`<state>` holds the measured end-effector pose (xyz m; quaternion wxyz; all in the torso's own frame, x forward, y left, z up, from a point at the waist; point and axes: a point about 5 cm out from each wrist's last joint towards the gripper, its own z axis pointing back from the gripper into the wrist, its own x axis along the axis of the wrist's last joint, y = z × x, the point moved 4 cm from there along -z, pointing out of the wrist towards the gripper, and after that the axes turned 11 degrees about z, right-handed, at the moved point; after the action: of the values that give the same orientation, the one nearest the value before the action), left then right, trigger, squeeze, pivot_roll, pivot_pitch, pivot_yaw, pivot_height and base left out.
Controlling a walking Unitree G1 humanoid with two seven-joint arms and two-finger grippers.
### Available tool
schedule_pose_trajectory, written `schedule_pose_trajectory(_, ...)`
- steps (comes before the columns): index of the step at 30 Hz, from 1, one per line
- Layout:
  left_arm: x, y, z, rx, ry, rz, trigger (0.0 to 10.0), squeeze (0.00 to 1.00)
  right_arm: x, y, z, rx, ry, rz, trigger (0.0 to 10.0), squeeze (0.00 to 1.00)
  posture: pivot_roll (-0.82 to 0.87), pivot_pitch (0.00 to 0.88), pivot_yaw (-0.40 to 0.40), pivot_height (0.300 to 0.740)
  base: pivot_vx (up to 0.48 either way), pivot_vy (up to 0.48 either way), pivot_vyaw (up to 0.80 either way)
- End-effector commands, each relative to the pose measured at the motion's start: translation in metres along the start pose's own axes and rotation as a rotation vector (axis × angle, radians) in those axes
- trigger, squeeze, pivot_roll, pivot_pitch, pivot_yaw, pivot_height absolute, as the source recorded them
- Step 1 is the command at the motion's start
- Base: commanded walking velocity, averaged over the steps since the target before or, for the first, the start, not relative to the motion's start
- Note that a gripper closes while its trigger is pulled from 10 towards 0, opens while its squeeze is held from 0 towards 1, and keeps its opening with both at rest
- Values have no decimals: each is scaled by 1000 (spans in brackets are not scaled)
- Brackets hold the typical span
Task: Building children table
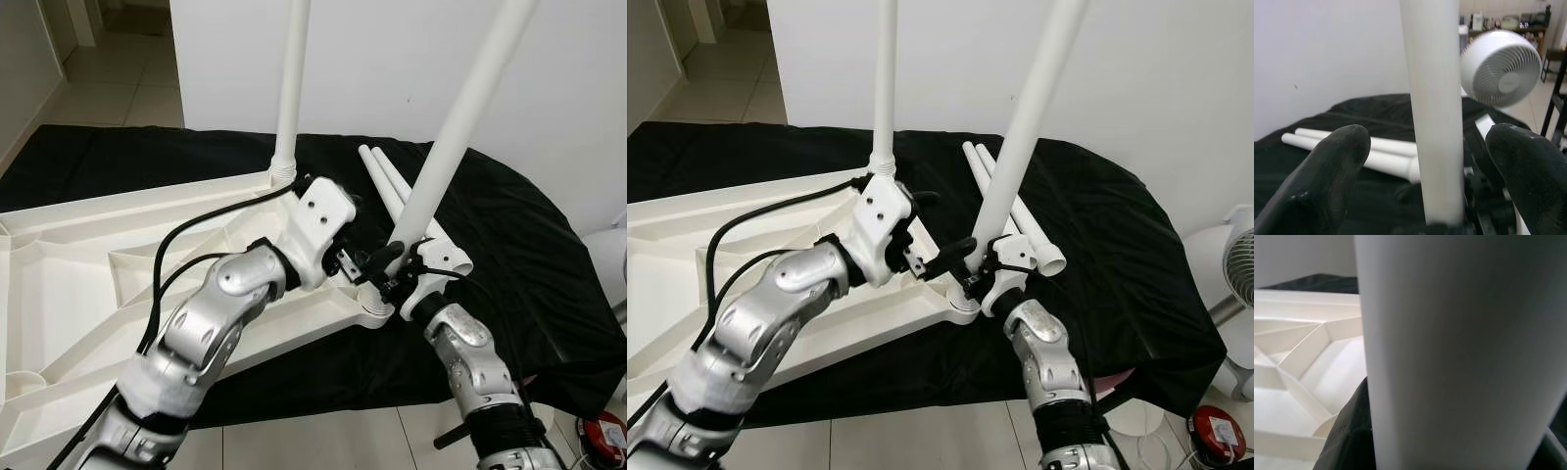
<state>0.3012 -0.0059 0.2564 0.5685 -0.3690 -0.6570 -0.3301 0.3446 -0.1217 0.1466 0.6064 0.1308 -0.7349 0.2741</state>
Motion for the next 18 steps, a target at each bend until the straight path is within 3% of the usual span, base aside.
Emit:
schedule_pose_trajectory(1,5,0,-4,-2,3,56,10000,0,6,11,-4,98,1,49,10000,0,5,0,-100,740,0,0,0)
schedule_pose_trajectory(6,9,0,-12,3,42,130,10000,0,12,17,-3,191,11,128,10000,0,3,0,-96,740,0,0,0)
schedule_pose_trajectory(13,17,-2,-18,-12,51,186,10000,0,13,20,-4,240,24,155,10000,0,6,0,-99,740,0,0,0)
schedule_pose_trajectory(15,22,-1,-21,-4,61,245,10000,0,14,21,-5,261,33,161,10000,0,8,0,-102,740,0,0,0)
schedule_pose_trajectory(18,23,-1,-22,-4,63,271,10000,0,14,21,-5,265,34,163,10000,0,8,0,-102,740,0,0,0)
